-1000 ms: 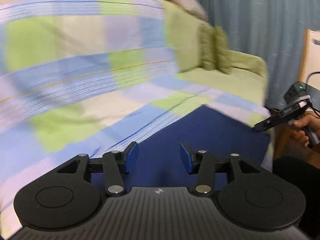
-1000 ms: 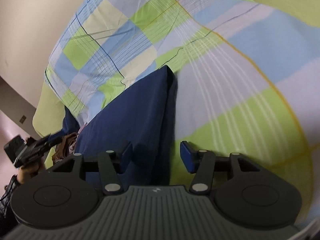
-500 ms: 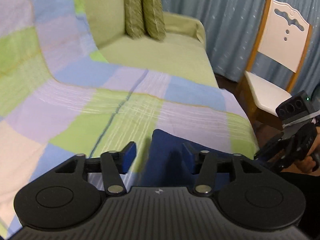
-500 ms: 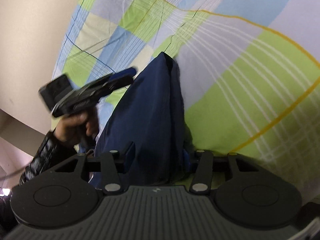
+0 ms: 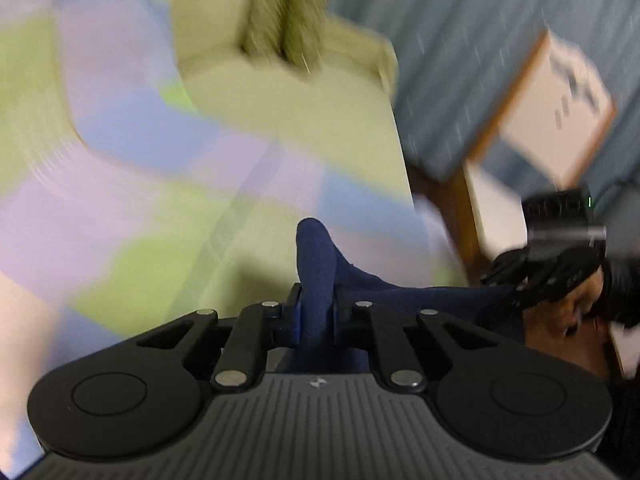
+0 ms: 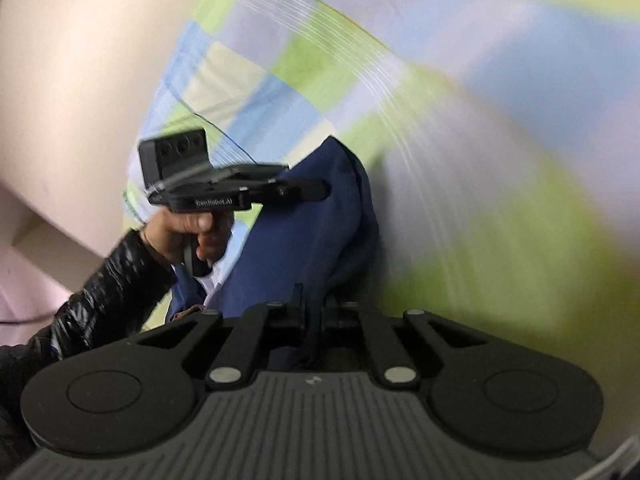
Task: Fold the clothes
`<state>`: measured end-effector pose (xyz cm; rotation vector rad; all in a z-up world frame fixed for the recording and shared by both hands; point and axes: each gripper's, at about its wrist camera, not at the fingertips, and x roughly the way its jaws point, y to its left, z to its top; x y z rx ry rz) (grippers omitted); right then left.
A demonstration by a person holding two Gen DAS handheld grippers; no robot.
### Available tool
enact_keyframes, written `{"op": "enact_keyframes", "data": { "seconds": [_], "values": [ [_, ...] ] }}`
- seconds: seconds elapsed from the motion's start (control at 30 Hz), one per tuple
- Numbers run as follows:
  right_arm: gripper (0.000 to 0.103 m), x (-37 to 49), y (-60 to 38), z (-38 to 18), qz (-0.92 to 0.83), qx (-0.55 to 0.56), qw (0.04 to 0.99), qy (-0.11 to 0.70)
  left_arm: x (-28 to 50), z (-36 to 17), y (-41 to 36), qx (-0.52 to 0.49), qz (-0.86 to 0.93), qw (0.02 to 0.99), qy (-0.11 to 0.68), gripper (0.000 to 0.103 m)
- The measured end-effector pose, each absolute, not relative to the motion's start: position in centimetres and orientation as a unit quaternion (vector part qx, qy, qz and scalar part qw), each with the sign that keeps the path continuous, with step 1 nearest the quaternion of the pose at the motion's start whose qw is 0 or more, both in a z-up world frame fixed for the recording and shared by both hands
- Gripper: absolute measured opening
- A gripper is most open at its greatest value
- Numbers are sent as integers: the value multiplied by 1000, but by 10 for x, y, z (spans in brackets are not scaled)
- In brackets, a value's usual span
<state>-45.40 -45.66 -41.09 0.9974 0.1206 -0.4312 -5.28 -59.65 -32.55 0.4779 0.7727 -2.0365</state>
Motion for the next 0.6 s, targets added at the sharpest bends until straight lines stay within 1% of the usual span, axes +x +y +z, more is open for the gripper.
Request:
{"op": "enact_keyframes", "data": {
  "seconds": [0.07, 0.13, 0.23, 0.3, 0.37, 0.4, 0.43, 0.47, 0.57, 0.6],
  "values": [
    [4, -458, -489, -390, -219, 444, 867, 61, -39, -315, -611, 158, -813, 474, 299, 14],
    [5, -457, -532, -369, -245, 407, 877, 71, -29, -315, -629, 137, -796, 513, 291, 17],
    [5, -445, -584, -357, -280, 370, 881, 97, -15, -335, -654, 134, -758, 565, 298, 19],
    [5, -421, -617, -371, -303, 350, 876, 138, -3, -354, -662, 141, -735, 588, 308, 17],
    [7, -413, -625, -383, -316, 345, 871, 149, 11, -364, -658, 132, -723, 599, 318, 18],
    [11, -408, -628, -392, -329, 342, 866, 155, 20, -366, -650, 125, -718, 605, 320, 27],
    [14, -407, -628, -396, -339, 337, 864, 158, 28, -364, -640, 119, -715, 610, 319, 31],
    [20, -409, -624, -398, -361, 323, 861, 157, 34, -360, -630, 118, -715, 612, 317, 37],
    [20, -415, -602, -387, -411, 257, 860, 161, 45, -342, -575, 137, -720, 613, 294, 38],
    [21, -418, -590, -379, -424, 227, 861, 164, 46, -335, -553, 148, -720, 616, 282, 41]
  ]
}}
